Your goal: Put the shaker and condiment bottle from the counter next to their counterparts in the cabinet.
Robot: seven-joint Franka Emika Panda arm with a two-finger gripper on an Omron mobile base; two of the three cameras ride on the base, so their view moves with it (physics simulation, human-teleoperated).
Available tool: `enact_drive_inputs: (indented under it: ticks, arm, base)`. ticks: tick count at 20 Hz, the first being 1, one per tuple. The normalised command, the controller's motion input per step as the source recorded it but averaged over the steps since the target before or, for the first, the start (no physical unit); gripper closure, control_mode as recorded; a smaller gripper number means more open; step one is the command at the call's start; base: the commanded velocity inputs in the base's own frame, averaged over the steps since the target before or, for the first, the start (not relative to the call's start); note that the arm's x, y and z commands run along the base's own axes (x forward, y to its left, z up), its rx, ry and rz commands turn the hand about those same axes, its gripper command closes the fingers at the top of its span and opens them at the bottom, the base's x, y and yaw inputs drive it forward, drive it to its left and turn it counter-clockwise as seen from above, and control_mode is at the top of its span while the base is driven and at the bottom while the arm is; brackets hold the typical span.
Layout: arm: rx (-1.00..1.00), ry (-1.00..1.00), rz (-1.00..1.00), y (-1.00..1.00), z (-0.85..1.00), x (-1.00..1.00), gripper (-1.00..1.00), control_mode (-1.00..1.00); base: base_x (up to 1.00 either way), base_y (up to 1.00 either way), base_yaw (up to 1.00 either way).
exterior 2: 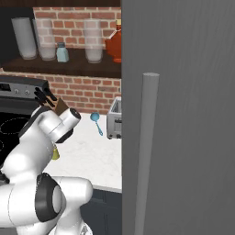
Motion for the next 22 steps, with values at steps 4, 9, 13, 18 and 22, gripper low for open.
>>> enact_drive_inputs:
  ticks: [4,9,13,18,22]
  arm:
    - [0.00,0.00,0.00,0.06,-0.10,0.06,-1.00,-1.00]
    - [0.00,0.00,0.00,0.08,-0.06,0.04,-1.00,-1.00]
    - [0.00,0.00,0.00,0.06,-0.03,0.04,-1.00,-1.00]
    - [0.00,0.00,0.00,0.05,-0.02,0.01,-1.00,-1.00]
    - [0.00,0.00,0.00,0.04,-0.04,0.05,-1.00,-1.00]
  base:
    - [0.00,0.00,0.00]
    - [0.00,0.00,0.00]
    - [0.00,0.00,0.00]
    - [0.00,0.00,0.00]
    - [0.00,0.00,0.00]
